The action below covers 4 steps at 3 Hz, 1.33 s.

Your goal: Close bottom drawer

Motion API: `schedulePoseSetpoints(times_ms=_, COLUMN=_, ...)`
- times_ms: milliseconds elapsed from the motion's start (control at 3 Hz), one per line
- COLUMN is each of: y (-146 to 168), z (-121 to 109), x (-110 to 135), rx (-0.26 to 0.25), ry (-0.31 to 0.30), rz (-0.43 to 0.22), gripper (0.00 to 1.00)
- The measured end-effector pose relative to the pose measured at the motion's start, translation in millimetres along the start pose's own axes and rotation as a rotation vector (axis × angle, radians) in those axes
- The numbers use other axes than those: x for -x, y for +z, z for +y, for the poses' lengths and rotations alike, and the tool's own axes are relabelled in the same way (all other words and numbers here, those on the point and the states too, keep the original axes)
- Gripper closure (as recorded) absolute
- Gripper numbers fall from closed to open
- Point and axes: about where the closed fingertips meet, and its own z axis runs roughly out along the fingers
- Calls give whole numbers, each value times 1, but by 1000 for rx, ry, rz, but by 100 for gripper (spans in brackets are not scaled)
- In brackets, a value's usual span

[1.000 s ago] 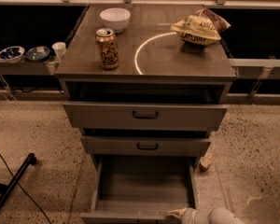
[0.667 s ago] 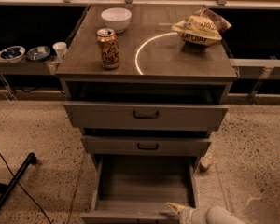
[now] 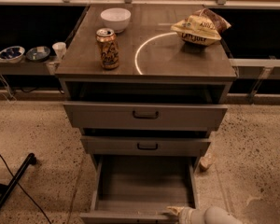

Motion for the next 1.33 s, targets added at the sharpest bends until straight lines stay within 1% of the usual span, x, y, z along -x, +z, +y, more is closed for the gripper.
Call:
schedulePoseSetpoints(times_ms=667, y=0, z=0, x=0, rx=0, ry=1, rz=0, gripper=2)
schedulePoseSetpoints(times_ms=1000, y=-8, z=5, x=4, rx=-14, ry=-4, rz=-6, gripper=0)
schedulePoseSetpoints(times_ms=1333, y=-14, z=16, x=3, rx=-7, ry=4, rz=-2, gripper=0)
